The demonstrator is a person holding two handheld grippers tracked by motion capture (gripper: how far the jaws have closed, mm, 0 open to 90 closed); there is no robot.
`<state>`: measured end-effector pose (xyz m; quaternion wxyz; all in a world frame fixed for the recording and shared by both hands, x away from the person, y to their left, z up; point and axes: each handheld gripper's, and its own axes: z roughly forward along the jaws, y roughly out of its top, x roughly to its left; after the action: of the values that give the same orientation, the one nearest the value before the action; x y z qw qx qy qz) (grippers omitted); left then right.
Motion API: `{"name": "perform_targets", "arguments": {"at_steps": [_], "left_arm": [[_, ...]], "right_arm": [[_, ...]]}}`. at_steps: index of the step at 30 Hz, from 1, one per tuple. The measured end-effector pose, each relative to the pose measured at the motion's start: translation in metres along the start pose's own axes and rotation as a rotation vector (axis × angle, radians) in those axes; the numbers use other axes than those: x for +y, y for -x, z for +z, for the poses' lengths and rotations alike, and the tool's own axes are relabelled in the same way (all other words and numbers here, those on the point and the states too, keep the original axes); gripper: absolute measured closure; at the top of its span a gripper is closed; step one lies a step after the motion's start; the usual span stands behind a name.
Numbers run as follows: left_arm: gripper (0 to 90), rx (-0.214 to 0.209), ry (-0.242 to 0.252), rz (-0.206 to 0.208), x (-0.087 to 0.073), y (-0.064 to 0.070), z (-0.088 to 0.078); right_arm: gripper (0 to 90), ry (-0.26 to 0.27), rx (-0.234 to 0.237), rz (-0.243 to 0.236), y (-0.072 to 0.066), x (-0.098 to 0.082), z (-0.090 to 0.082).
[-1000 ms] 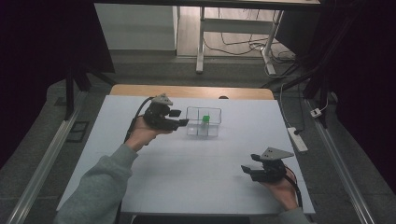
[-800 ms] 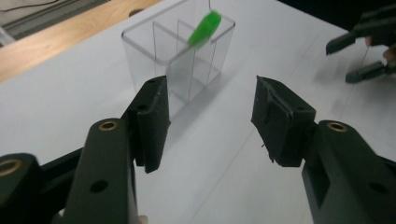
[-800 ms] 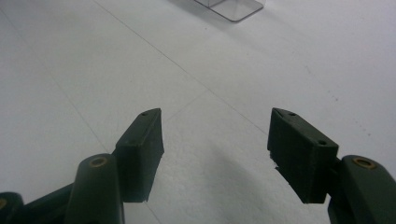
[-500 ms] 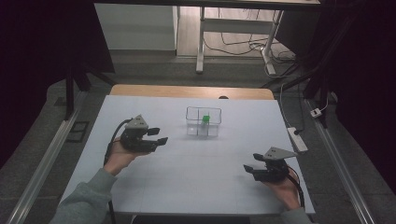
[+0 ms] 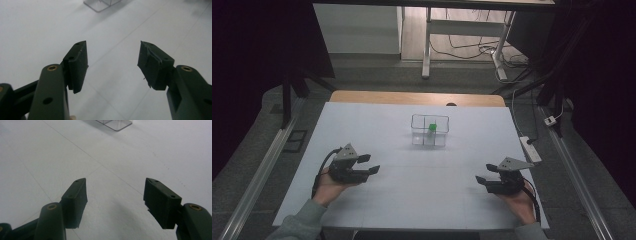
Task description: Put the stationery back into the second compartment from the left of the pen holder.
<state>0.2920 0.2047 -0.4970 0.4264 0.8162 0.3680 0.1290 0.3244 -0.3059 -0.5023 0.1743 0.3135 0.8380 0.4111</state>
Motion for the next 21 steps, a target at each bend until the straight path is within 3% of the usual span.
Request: {"name": "perform_targets", "arguments": {"at_steps": [9, 21], "left_arm": [[38.8, 0.016, -0.003, -0.020, -0.021, -0.002, -0.008], [37.9, 0.020, -0.004, -0.030, -0.023, -0.004, -0.006]], "right_arm": [[35.6, 0.003, -0.004, -0.007, 0.000, 0.000, -0.001], [35.6, 0.010, 0.003, -0.023, -0.001, 0.001, -0.001]]}}
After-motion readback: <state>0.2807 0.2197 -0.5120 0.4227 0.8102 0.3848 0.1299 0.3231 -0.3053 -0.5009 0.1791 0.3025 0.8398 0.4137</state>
